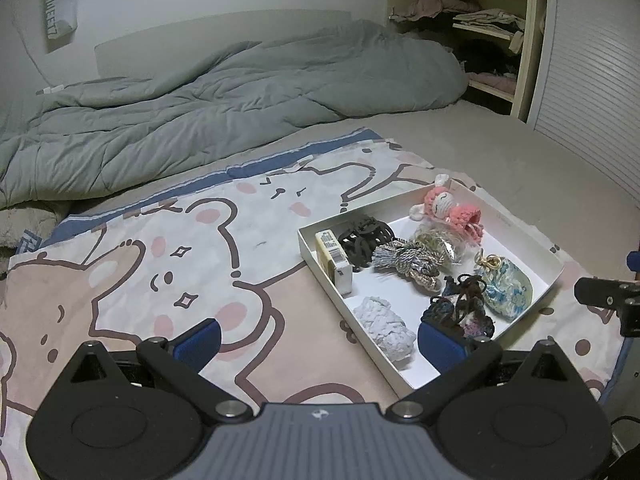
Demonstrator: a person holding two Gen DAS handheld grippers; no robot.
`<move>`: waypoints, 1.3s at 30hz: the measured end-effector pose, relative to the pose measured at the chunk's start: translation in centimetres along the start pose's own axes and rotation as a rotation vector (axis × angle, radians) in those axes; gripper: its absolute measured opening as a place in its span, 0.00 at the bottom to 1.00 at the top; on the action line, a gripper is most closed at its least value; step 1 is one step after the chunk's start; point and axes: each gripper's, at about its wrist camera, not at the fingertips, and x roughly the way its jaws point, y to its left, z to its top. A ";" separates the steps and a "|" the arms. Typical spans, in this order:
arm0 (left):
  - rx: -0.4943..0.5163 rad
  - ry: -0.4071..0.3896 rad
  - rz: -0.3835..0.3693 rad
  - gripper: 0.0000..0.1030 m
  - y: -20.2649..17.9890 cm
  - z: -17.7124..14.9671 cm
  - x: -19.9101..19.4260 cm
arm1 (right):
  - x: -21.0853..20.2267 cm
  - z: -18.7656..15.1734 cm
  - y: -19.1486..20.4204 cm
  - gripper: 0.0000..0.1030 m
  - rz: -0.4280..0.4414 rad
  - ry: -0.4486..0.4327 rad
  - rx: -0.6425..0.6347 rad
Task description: Organize objects
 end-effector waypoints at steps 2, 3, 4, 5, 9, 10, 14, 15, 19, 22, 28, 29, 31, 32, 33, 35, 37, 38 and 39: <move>-0.003 -0.001 0.003 1.00 0.1 0.1 0.0 | 0.0 0.0 -0.1 1.00 -0.001 0.001 0.007; -0.005 -0.001 0.003 1.00 0.1 0.1 0.0 | 0.0 0.0 -0.1 1.00 -0.001 0.001 0.009; -0.007 0.000 0.002 1.00 0.1 0.1 0.1 | 0.0 0.0 -0.2 1.00 -0.001 0.001 0.007; -0.008 0.001 0.002 1.00 0.2 0.1 0.1 | 0.0 0.0 -0.2 1.00 0.000 0.001 0.006; -0.012 0.002 0.004 1.00 0.4 0.3 0.2 | 0.1 0.1 -0.1 1.00 0.001 0.000 0.002; -0.013 0.003 0.004 1.00 0.4 0.3 0.2 | 0.1 0.1 -0.1 1.00 0.002 -0.001 0.000; -0.015 0.004 0.007 1.00 0.4 0.3 0.3 | 0.0 0.1 0.2 1.00 0.004 -0.002 -0.008; -0.016 0.004 0.007 1.00 0.5 0.3 0.3 | 0.1 0.0 0.3 1.00 0.004 -0.002 -0.009; -0.017 0.005 0.006 1.00 0.5 0.3 0.4 | 0.0 0.0 0.4 1.00 0.004 -0.003 -0.011; -0.020 0.007 0.006 1.00 0.5 0.3 0.4 | 0.0 0.0 0.4 1.00 0.004 -0.003 -0.011; -0.022 0.006 0.009 1.00 0.5 0.3 0.4 | 0.0 0.0 0.5 1.00 0.004 -0.001 -0.015; -0.022 0.006 0.009 1.00 0.5 0.3 0.4 | 0.1 0.0 0.5 1.00 0.005 -0.001 -0.016; -0.021 0.006 0.012 1.00 0.5 0.3 0.4 | 0.1 0.0 0.5 1.00 0.004 -0.001 -0.015; -0.022 0.006 0.014 1.00 0.5 0.3 0.4 | 0.1 -0.1 0.5 1.00 0.004 -0.001 -0.015; -0.023 0.006 0.017 1.00 0.5 0.3 0.4 | 0.1 0.0 0.5 1.00 0.005 -0.001 -0.015; -0.023 0.005 0.019 1.00 0.6 0.3 0.4 | 0.1 -0.1 0.5 1.00 0.005 -0.001 -0.015; -0.024 0.005 0.019 1.00 0.6 0.3 0.4 | 0.0 -0.1 0.5 1.00 0.004 -0.001 -0.015; -0.023 0.005 0.018 1.00 0.6 0.3 0.4 | 0.0 0.0 0.5 1.00 0.004 -0.001 -0.015; -0.023 0.005 0.016 1.00 0.6 0.3 0.4 | 0.0 0.0 0.5 1.00 0.004 -0.001 -0.016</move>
